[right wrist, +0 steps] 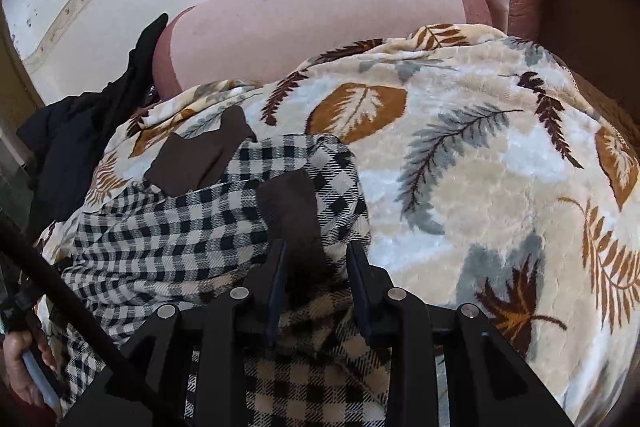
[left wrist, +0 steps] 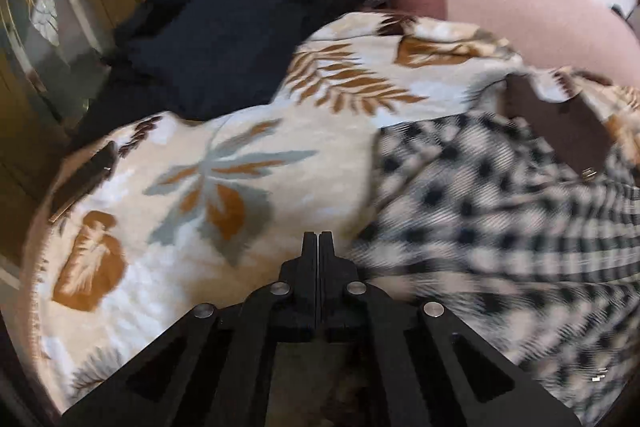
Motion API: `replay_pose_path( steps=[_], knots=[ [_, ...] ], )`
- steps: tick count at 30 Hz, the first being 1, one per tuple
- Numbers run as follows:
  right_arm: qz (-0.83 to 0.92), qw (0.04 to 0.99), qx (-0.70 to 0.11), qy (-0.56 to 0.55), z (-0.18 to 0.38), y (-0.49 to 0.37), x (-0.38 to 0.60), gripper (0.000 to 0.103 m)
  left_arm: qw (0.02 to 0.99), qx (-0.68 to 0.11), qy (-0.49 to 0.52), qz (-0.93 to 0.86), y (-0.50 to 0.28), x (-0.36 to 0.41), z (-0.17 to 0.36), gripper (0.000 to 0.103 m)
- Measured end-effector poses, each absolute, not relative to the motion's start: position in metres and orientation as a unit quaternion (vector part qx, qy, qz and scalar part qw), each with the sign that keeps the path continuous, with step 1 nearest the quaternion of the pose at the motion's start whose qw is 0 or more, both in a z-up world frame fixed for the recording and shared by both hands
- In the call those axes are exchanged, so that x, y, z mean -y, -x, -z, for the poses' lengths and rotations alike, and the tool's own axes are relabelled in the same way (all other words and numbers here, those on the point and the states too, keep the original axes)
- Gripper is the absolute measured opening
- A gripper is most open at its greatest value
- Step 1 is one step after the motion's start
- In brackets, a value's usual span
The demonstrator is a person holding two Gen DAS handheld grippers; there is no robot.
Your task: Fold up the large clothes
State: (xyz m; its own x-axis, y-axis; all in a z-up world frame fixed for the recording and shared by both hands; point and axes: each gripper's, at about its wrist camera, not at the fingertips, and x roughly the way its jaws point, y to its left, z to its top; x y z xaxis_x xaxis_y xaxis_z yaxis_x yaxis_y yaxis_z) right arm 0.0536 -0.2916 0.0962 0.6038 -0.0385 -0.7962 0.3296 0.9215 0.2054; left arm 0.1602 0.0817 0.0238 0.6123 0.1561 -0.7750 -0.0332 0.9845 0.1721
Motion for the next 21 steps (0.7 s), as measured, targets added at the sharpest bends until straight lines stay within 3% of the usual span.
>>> replay_pose_path(
  steps=[4, 8, 10, 14, 17, 18, 19, 20, 21],
  knots=[
    [0.103, 0.879, -0.440, -0.154, -0.091, -0.052, 0.292, 0.046, 0.885, -0.465, -0.003, -0.020, -0.162, -0.103, -0.021, 0.001],
    [0.140, 0.874, -0.431, -0.177, -0.086, -0.057, 0.315, 0.047, 0.903, -0.429, 0.010, -0.020, -0.145, -0.107, -0.043, 0.002],
    [0.151, 0.868, -0.431, -0.197, -0.081, -0.071, 0.331, 0.047, 0.912, -0.410, 0.027, -0.006, -0.137, -0.108, -0.054, 0.007],
    [0.138, 0.858, -0.439, -0.227, -0.073, -0.104, 0.352, 0.050, 0.919, -0.392, 0.035, 0.020, -0.133, -0.098, -0.059, 0.031],
    [0.101, 0.840, -0.471, -0.250, -0.057, -0.133, 0.357, 0.052, 0.911, -0.409, 0.038, 0.040, -0.138, -0.086, -0.049, 0.033],
    [0.090, 0.833, -0.485, -0.252, -0.051, -0.140, 0.355, 0.049, 0.908, -0.416, 0.038, 0.044, -0.140, -0.083, -0.046, 0.033],
    [0.073, 0.827, -0.497, -0.254, -0.046, -0.145, 0.354, 0.018, 0.905, -0.422, 0.034, 0.044, -0.142, -0.080, -0.042, 0.033],
    [0.061, 0.823, -0.507, -0.249, -0.044, -0.151, 0.352, 0.006, 0.904, -0.425, 0.028, 0.039, -0.143, -0.078, -0.039, 0.033],
    [0.068, 0.826, -0.507, -0.237, -0.046, -0.152, 0.351, 0.006, 0.903, -0.428, 0.018, 0.032, -0.144, -0.075, -0.036, 0.035]
  ],
)
